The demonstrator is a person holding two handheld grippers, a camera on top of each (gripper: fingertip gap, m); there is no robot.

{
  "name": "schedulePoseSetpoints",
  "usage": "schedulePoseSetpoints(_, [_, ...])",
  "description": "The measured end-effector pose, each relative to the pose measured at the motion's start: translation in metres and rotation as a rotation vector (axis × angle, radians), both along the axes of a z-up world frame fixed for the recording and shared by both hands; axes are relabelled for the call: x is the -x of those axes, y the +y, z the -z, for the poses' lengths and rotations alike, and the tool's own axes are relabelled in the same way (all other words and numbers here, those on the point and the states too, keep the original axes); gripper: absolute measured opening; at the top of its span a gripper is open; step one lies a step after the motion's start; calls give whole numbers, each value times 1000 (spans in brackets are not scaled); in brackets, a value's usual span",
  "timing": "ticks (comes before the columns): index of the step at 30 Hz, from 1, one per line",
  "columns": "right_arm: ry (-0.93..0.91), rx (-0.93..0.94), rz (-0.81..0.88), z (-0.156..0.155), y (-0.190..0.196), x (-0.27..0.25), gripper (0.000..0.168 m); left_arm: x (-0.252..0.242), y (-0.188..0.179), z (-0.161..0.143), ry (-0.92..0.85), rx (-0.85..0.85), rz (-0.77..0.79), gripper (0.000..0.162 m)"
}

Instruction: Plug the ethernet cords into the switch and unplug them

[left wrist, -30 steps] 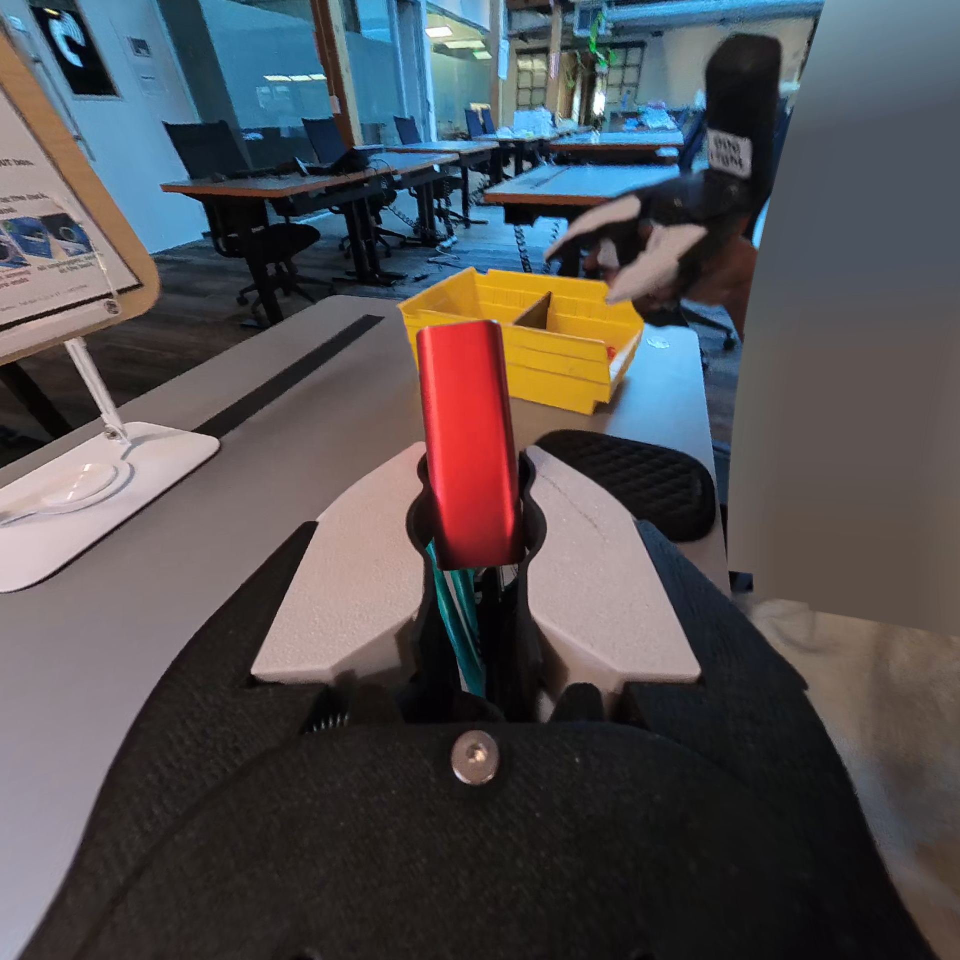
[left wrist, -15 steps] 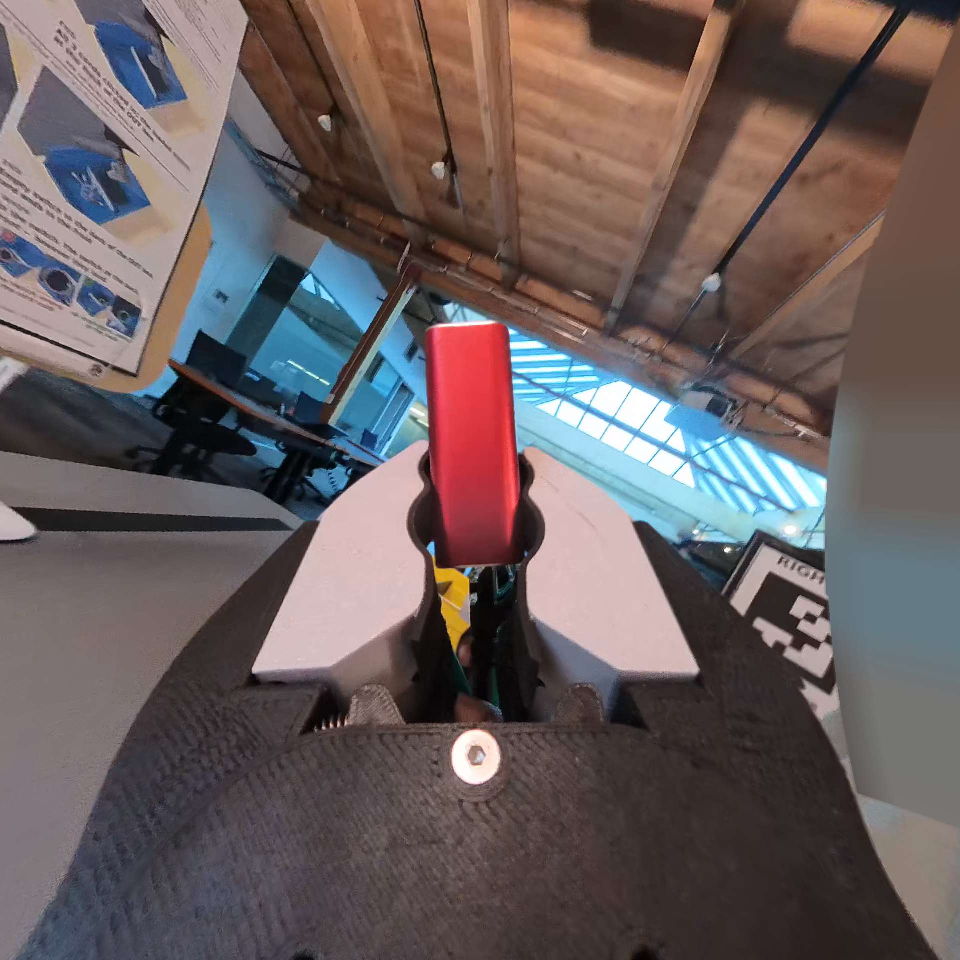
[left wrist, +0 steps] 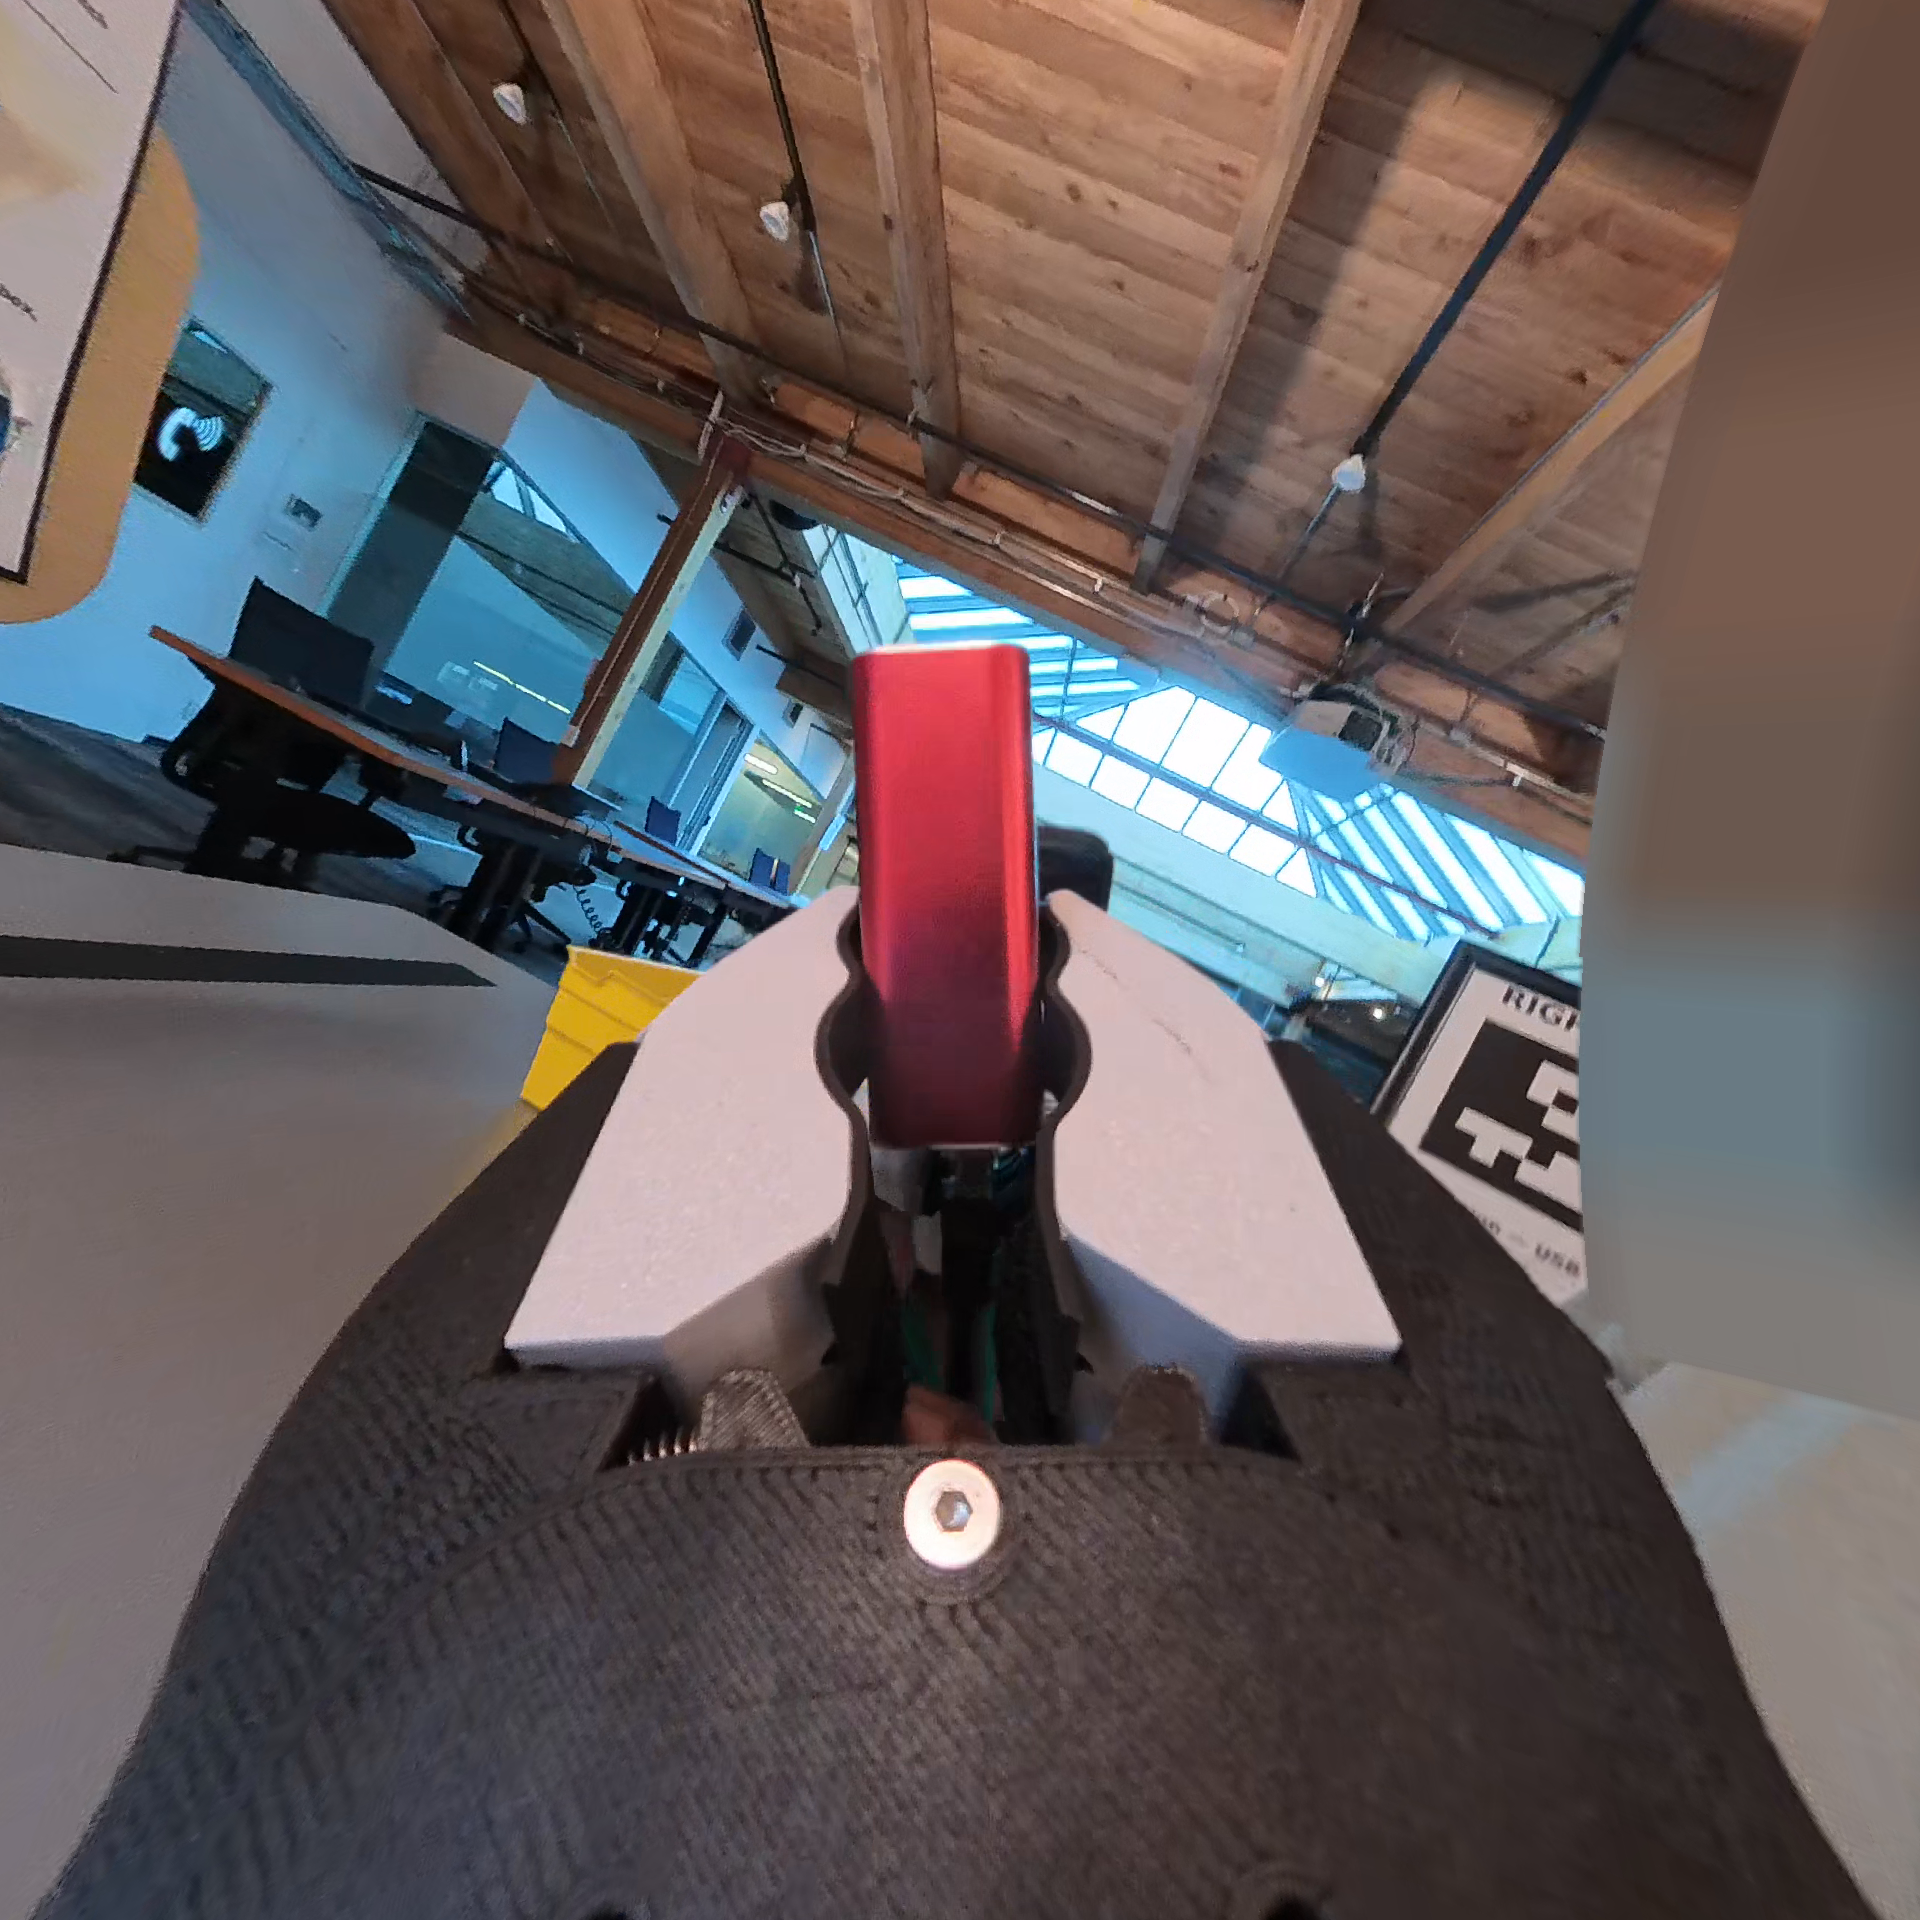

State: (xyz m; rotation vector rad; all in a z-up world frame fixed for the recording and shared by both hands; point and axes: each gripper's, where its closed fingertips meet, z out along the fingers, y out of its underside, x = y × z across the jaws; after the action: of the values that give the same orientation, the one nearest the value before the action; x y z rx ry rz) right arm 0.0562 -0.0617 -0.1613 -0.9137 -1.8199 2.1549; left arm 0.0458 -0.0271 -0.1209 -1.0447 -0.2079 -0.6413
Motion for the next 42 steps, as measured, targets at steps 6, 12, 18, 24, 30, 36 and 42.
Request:
schedulePoseSetpoints(6, [-66, -339, -28, 24, 12, -7, 15, 6, -3, 16, 166, 155, -56, 60])
schedulePoseSetpoints(12, [-140, -284, -130, 31, 4, -12, 15, -4, 4, 22, 50, 133, 56, 29])
schedulePoseSetpoints(18, [-183, -67, -94, 31, 10, -6, 18, 10, 3, 32, -71, 110, 51, 28])
schedulePoseSetpoints(24, [-211, -39, -59, 38, 13, 0, 15, 14, 4, 37, -55, 113, -16, 28])
schedulePoseSetpoints(30, [-217, 62, -73, 37, 15, 1, 14, 11, 5, 36, 50, 118, -90, 29])
schedulePoseSetpoints(36, [-211, 126, -103, 33, 13, -1, 15, 10, 2, 31, 58, 81, -103, 29])
schedulePoseSetpoints(42, [-199, 213, -115, 25, 14, 0, 16, 4, 3, 31, 131, 86, -148, 29])
